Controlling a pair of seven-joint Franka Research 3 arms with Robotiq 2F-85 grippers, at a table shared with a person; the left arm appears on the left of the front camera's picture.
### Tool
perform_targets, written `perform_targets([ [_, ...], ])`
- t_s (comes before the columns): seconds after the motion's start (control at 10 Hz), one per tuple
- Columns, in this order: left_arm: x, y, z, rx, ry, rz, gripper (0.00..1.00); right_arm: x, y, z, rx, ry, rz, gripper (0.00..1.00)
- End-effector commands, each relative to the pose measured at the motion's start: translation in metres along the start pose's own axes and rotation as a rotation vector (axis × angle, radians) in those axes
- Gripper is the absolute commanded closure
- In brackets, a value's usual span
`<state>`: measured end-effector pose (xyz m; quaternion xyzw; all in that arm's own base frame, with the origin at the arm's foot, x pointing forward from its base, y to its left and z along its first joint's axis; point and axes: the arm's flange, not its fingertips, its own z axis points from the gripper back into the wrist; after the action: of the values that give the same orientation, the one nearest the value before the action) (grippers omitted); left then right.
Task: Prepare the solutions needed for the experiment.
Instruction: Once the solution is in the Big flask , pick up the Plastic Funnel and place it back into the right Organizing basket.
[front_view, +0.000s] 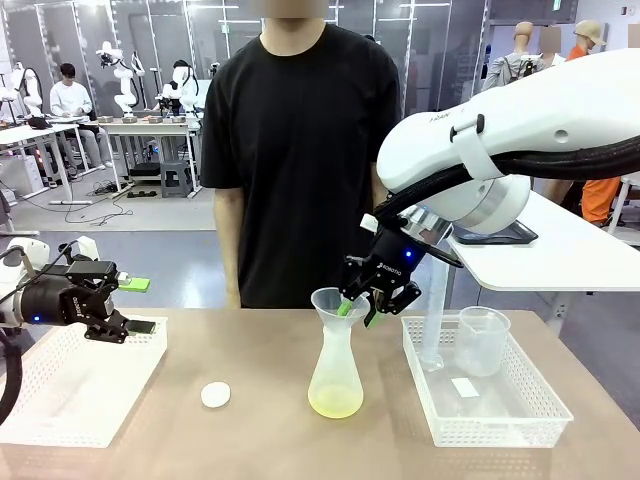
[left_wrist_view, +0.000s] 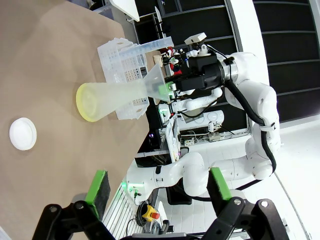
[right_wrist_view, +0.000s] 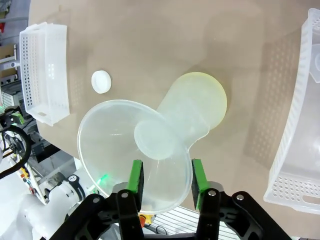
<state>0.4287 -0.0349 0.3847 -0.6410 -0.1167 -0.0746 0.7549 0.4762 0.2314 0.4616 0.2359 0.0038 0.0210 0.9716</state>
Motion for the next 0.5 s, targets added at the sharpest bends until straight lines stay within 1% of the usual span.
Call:
perform_targets([
  [0.0,0.0006,-0.0017,0.0001,-0.005,-0.001,-0.013,0.00,0.0066,0.0047,-0.0005,-0.022,0.002,-0.042,0.70],
  [0.1,0.0006,-0.0017,0.0001,-0.005,-0.001,-0.013,0.00,0.0067,0.0044,-0.0006,-0.019,0.004,-0.048,0.97],
  [0.2,0.0006,-0.0017,0.0001,-0.005,-0.001,-0.013,0.00,0.0070,0.0040,-0.0008,-0.020,0.004,-0.050,0.88],
  [0.3,0.0006,-0.0017,0.0001,-0.005,-0.001,-0.013,0.00,0.0074,0.0039,-0.0010,-0.021,0.005,-0.052,1.00],
  [0.4,0.0006,-0.0017,0.0001,-0.005,-0.001,-0.013,0.00,0.0074,0.0036,-0.0009,-0.019,0.007,-0.054,1.00],
])
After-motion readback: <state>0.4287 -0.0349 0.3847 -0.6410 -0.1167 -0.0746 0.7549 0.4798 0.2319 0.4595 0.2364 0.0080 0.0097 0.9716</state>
